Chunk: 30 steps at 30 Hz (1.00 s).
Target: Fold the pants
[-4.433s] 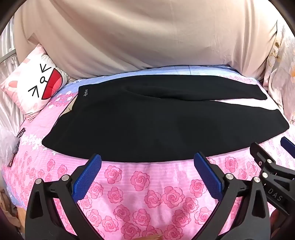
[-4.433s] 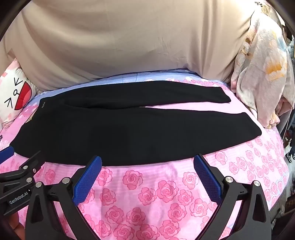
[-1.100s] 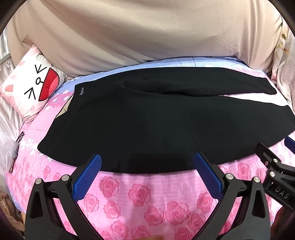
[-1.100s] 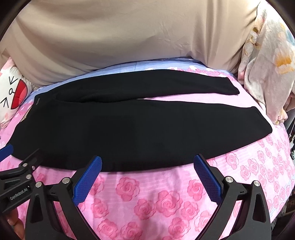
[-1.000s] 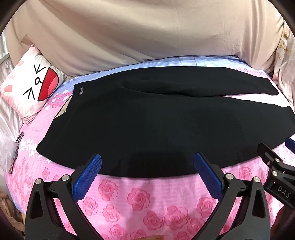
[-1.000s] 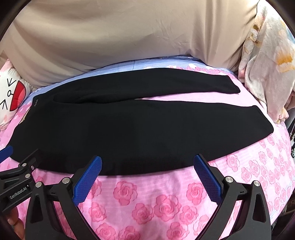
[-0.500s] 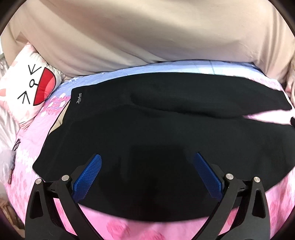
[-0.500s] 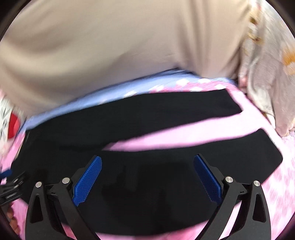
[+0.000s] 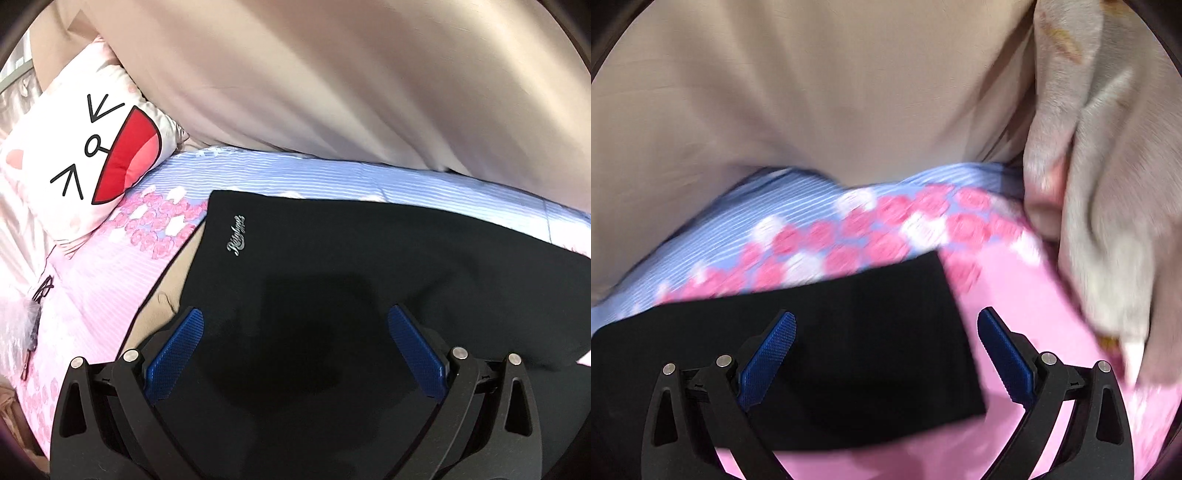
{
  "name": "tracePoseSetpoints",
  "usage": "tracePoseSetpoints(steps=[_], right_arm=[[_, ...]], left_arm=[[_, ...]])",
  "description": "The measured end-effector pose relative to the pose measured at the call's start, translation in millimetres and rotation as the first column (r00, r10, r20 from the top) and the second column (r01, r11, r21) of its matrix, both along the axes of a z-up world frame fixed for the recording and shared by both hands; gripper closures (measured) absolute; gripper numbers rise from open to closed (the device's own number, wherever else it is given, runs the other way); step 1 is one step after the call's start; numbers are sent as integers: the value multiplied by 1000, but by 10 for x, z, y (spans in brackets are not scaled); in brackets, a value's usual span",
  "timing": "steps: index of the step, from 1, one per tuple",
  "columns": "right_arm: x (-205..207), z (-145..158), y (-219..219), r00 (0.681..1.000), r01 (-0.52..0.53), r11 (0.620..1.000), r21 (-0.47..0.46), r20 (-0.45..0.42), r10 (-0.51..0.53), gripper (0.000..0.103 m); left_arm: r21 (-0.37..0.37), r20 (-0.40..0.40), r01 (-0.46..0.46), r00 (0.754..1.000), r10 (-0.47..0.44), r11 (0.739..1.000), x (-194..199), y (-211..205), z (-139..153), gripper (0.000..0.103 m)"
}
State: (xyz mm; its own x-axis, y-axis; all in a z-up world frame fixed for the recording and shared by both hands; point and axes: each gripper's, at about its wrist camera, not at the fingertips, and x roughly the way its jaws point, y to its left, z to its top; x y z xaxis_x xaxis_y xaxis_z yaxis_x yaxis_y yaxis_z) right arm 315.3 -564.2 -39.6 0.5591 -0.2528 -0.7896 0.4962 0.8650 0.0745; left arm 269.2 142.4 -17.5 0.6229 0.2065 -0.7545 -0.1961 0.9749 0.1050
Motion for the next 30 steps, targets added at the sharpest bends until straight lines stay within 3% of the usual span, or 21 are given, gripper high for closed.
tracePoseSetpoints(steps=[2, 5, 6, 8, 11, 14, 16, 18, 19, 21, 24, 30], right_arm=[[142, -96, -136, 1000, 2, 1000, 28, -23, -1, 7], [280, -216, -151, 998, -17, 999, 26, -60, 19, 33], [295, -210, -117, 998, -26, 1000, 1, -56, 26, 55], [310, -186, -55, 997, -76, 997, 24, -28, 77, 84], [337, -159, 39, 996, -90, 996, 12, -29, 90, 88], [339, -153, 124, 995, -87, 996, -18, -41, 87, 88], [324, -154, 122, 997, -67, 998, -4, -34, 66, 88], [304, -157, 138, 998, -49, 999, 9, -31, 50, 87], [295, -158, 147, 999, -39, 999, 16, -29, 39, 87], [289, -147, 84, 999, -28, 999, 28, -22, 28, 87], [192, -29, 111, 1000, -22, 999, 39, 18, 21, 87], [-282, 515, 272, 985, -73, 996, 53, 161, 63, 87]], left_arm=[[-5, -3, -19, 1000, 19, 1000, 105, 139, -20, 5], [-26, -12, -49, 999, 49, 998, 321, 436, -20, 5], [-35, -11, -61, 998, 61, 998, 400, 545, -11, 5], [-46, -3, -92, 996, 92, 995, 587, 785, 8, 5], [-23, -11, -134, 991, 134, 991, 909, 1080, -4, 5], [-89, -80, -102, 992, 95, 991, 1276, 1279, -149, 5], [-154, -140, -73, 989, 51, 985, 1470, 1311, -295, 14], [-166, -192, -53, 981, 21, 985, 1604, 1271, -423, 67], [-152, -210, -66, 977, 33, 986, 1648, 1256, -470, 76], [-184, -192, -79, 980, 43, 980, 1648, 1274, -435, 82], [-230, -76, -55, 996, 38, 972, 1395, 1318, -93, 84], [-287, 98, 43, 995, -16, 957, 467, 1372, 741, 84]])
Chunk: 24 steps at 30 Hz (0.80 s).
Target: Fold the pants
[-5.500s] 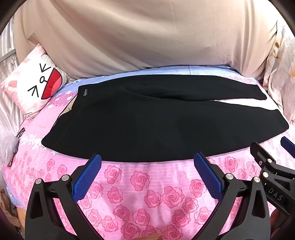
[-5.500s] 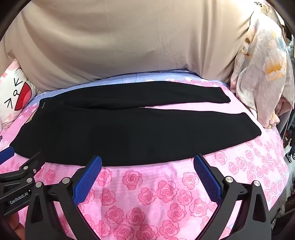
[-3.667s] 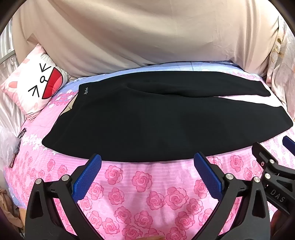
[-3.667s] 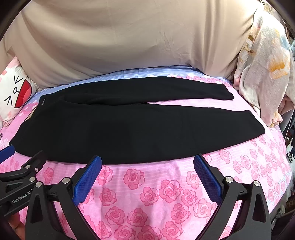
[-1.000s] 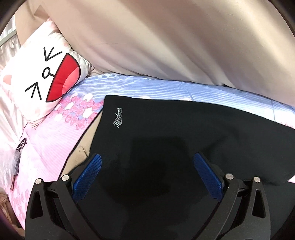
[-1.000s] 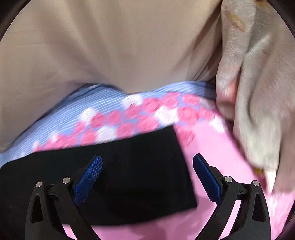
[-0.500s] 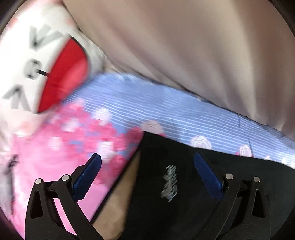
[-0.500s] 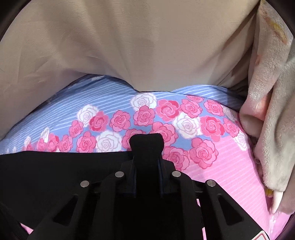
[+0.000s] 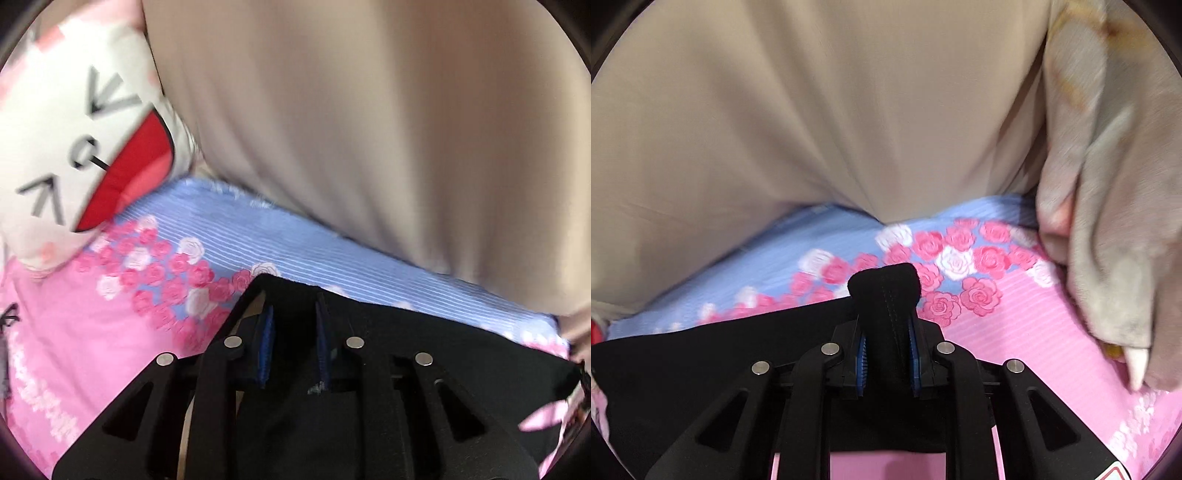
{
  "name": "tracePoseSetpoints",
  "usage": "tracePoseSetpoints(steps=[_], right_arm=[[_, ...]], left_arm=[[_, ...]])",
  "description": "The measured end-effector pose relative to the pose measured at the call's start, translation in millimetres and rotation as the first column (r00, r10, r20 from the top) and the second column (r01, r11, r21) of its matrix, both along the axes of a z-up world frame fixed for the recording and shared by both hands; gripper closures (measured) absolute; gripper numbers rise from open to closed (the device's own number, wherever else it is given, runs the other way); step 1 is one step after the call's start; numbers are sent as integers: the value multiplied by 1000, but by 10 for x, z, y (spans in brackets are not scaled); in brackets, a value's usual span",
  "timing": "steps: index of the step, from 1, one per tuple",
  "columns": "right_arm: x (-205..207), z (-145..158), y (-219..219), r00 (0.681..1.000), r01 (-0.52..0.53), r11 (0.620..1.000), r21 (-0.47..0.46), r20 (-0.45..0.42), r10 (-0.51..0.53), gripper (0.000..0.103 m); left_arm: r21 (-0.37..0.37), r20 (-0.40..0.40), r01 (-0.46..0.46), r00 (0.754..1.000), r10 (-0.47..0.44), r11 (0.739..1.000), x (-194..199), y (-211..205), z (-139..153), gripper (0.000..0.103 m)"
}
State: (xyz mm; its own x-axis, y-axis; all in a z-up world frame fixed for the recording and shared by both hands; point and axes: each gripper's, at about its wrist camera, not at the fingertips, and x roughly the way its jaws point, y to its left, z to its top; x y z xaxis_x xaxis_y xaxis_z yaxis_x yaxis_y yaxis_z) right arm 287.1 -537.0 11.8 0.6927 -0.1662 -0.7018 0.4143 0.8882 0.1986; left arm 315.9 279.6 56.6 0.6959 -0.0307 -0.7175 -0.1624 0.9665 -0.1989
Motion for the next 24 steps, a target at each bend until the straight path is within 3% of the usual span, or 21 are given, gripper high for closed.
tracePoseSetpoints(steps=[4, 9, 13, 16, 19, 20, 22, 23, 24], right_arm=[[-525, 334, 139, 994, -66, 998, -23, 89, 67, 87], [-1194, 415, 264, 983, -131, 989, -65, 120, 138, 87], [-1702, 135, 238, 985, -162, 985, -52, 59, 165, 86], [-1984, -169, 217, 985, -174, 985, -20, 9, 174, 80], [-2147, -396, 168, 988, -153, 988, 15, -17, 153, 79], [-2191, -442, 160, 989, -145, 989, 28, -24, 146, 79], [-2277, -501, 146, 990, -138, 990, 43, -28, 139, 78], [-2317, -521, 141, 990, -133, 990, 40, -30, 135, 73], [-2356, -513, 137, 991, -126, 991, 34, -33, 128, 65]], left_arm=[[17, 75, 33, 997, -35, 999, -887, -66, 418, 84], [81, 50, 30, 998, -34, 996, -1639, -15, 340, 83], [143, -74, -2, 997, 13, 990, -2019, 81, -175, 81], [190, -191, -28, 980, 65, 981, -2127, 132, -710, 80], [177, -271, -59, 957, 106, 983, -2185, 191, -1131, 77], [166, -269, -72, 956, 115, 983, -2200, 194, -1151, 76], [180, -248, -103, 958, 147, 978, -2246, 181, -1068, 70], [213, -229, -117, 959, 165, 970, -2279, 163, -979, 62], [258, -208, -144, 958, 200, 955, -2330, 150, -875, 42]])
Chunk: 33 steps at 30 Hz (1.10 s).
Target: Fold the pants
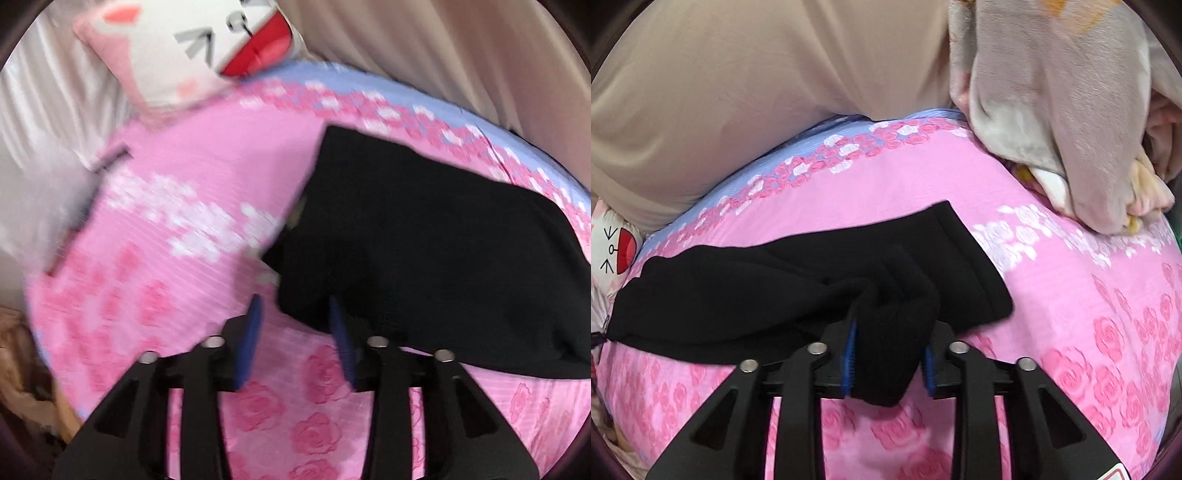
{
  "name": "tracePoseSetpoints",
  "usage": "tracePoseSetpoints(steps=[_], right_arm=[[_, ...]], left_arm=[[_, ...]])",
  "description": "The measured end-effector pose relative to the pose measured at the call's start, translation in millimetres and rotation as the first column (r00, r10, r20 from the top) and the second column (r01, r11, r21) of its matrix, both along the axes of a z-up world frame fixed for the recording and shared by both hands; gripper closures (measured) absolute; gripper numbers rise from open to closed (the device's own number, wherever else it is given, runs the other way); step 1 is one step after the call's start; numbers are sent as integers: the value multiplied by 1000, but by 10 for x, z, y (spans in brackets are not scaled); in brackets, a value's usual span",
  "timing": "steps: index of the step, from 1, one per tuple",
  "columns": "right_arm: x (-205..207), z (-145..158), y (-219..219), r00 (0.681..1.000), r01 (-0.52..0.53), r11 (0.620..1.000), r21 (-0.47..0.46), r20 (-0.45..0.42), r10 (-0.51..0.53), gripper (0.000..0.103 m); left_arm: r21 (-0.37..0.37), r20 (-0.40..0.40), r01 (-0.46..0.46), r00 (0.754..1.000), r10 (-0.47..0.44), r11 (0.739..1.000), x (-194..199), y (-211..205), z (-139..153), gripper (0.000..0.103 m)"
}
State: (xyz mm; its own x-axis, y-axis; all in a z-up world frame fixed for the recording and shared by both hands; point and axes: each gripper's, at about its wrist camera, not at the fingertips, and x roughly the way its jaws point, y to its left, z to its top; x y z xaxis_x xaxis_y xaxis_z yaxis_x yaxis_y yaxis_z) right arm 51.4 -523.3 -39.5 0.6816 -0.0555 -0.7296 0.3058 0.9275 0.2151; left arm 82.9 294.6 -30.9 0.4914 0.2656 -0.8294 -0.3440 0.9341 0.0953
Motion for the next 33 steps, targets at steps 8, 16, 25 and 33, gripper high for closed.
tracePoseSetpoints(steps=[8, 16, 25, 33], right_arm=[[-547, 274, -129, 986, 136, 991, 12, 100, -136, 51], [-543, 459, 274, 982, 66, 998, 24, 174, -69, 42], [-359, 418, 727, 980, 15, 998, 69, 198, -28, 42], [-78, 418, 1180, 981, -47, 996, 73, 192, 32, 41]], left_arm=[[60, 148, 9, 989, -18, 998, -278, -237, 671, 10], [-393, 8, 105, 994, -110, 913, 7, -552, -25, 10], [-552, 34, 86, 996, -81, 830, 213, -410, -186, 71], [-597, 19, 123, 990, -139, 793, 249, -317, -128, 70]])
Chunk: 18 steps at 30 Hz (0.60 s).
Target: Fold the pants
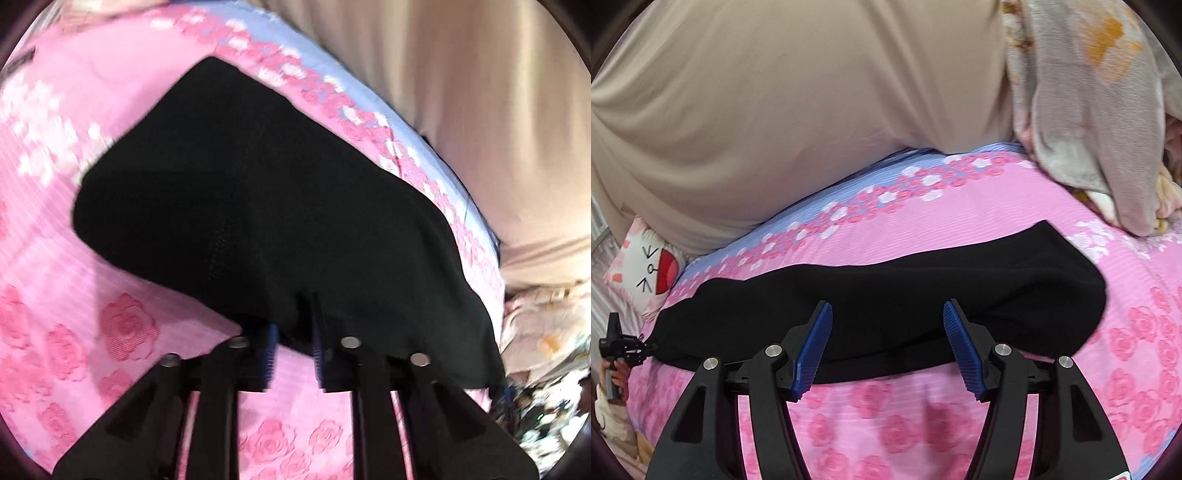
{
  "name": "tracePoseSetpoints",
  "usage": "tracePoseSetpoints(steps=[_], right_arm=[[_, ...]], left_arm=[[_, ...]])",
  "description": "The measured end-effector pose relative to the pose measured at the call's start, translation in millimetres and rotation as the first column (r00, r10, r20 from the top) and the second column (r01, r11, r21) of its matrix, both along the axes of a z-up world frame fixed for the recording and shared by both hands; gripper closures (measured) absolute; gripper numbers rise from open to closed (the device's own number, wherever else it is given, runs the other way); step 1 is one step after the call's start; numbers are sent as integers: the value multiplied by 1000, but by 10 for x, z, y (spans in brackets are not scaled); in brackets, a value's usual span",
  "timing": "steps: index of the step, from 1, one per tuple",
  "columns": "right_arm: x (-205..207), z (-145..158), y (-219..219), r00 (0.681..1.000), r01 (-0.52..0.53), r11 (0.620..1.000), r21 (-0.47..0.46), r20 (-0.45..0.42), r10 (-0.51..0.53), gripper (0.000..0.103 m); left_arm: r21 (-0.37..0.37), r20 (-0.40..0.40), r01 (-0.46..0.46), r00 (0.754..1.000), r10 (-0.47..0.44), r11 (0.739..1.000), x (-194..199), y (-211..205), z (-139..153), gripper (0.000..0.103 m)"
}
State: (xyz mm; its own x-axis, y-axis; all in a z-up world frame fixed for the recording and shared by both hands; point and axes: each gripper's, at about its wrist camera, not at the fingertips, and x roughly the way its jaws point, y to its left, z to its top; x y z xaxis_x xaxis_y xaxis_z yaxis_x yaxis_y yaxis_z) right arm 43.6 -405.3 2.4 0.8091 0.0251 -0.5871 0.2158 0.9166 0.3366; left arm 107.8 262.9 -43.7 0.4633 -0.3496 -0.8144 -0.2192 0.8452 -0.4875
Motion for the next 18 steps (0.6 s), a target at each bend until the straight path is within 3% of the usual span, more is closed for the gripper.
tracePoseSetpoints(steps=[1, 2, 3, 4, 5, 6, 9, 12, 13, 14, 16, 18], right_arm=[[24, 1, 51, 1000, -7, 1000, 1, 5, 7, 41], [54, -4, 99, 1000, -15, 1000, 5, 8, 15, 40], [98, -15, 158, 1000, -26, 1000, 12, 13, 25, 40], [131, -24, 197, 999, -32, 999, 17, 15, 32, 40], [171, -36, 239, 999, -40, 999, 23, 14, 39, 40], [213, -48, 283, 999, -48, 998, 29, 12, 48, 40], [299, -57, 408, 998, -69, 997, 23, 4, 69, 40], [271, 13, 496, 996, -84, 996, -9, 13, 85, 39], [249, 25, 504, 996, -86, 996, -20, 19, 86, 37], [228, 22, 501, 996, -81, 996, -34, 22, 82, 30], [210, -45, 442, 999, -43, 998, -53, 13, 43, 28], [212, -123, 313, 999, 7, 1000, -29, -34, -8, 28]], left_arm=[[1, 4, 8, 1000, -8, 1000, -22, -15, 0, 59], [2, 5, 8, 1000, -8, 1000, -18, -34, -15, 40], [6, 6, 0, 1000, 0, 1000, 13, -40, -41, 40], [7, 11, 0, 1000, 0, 1000, 40, -56, -64, 41], [-2, 18, 2, 1000, -2, 1000, 57, -52, -74, 61], [-4, 16, 7, 1000, -7, 1000, 86, -52, -90, 97], [-25, 13, 25, 1000, -24, 999, 122, 25, -28, 99], [-27, 65, 40, 997, -38, 999, -79, 188, 284, 99], [6, 61, 26, 998, -27, 1000, -122, 261, 324, 98], [48, 42, 12, 999, -14, 999, -128, 309, 281, 98], [131, -67, -8, 998, 17, 991, -58, 357, -14, 96], [115, -109, -9, 994, 22, 993, -86, 299, -176, 92]])
